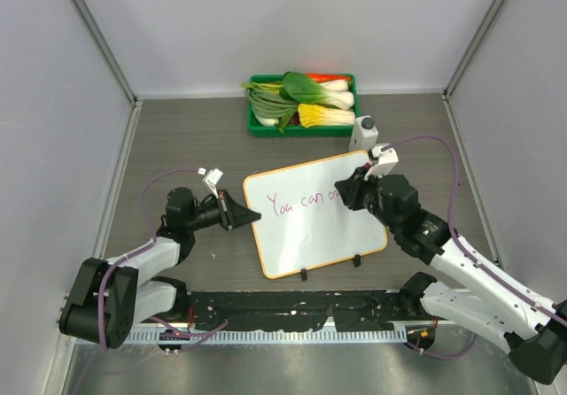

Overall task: Write a sentence on the whiteboard
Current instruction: Write on the whiteboard at the whiteboard stand.

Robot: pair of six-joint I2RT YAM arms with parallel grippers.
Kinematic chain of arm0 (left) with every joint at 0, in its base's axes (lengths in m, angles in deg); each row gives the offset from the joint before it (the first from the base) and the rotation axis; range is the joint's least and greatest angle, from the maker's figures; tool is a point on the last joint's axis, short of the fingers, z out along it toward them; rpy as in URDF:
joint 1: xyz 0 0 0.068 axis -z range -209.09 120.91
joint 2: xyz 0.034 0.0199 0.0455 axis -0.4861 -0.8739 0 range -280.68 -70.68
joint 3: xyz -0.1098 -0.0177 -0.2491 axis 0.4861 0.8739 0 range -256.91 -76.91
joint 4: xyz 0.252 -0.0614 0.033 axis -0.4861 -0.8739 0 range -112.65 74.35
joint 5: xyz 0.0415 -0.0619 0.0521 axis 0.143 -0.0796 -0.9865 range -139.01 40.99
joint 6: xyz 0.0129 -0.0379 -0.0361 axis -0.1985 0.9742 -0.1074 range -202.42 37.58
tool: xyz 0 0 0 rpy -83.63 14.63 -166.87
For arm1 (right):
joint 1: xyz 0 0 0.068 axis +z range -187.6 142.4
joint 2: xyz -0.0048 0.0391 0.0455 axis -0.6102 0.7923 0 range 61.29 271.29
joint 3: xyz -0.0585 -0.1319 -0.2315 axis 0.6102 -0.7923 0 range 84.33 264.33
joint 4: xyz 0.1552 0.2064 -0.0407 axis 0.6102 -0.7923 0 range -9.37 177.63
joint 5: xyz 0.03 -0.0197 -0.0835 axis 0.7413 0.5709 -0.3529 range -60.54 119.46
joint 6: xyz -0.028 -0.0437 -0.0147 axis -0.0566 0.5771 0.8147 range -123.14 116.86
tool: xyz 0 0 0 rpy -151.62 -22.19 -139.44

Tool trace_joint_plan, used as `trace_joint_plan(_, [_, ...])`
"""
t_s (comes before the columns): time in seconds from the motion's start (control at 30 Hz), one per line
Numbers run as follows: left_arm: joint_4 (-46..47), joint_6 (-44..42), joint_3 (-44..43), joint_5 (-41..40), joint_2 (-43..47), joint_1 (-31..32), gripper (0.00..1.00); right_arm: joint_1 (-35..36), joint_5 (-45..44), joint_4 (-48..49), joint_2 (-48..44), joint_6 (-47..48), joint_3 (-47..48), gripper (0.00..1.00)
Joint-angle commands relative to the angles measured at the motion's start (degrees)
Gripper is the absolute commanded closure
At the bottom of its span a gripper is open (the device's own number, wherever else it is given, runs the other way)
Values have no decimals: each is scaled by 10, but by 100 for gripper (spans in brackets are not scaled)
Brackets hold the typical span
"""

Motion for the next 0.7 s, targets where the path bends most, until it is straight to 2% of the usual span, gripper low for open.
trace_joint_plan(0.0, [-13,-48,-5,-29,-9,0,100,83,-86,52,17,4,34,99])
trace_joint_plan(0.33, [-13,-48,-5,-28,-11,0,100,245,-153,162,69,34,0,99])
trace_joint_plan(0.5, [-14,-48,-5,-29,-10,0,100,281,-178,197,87,46,-13,99])
trace_joint_plan(0.67, [-13,-48,-4,-27,-10,1,100,302,-165,237,116,49,-22,99])
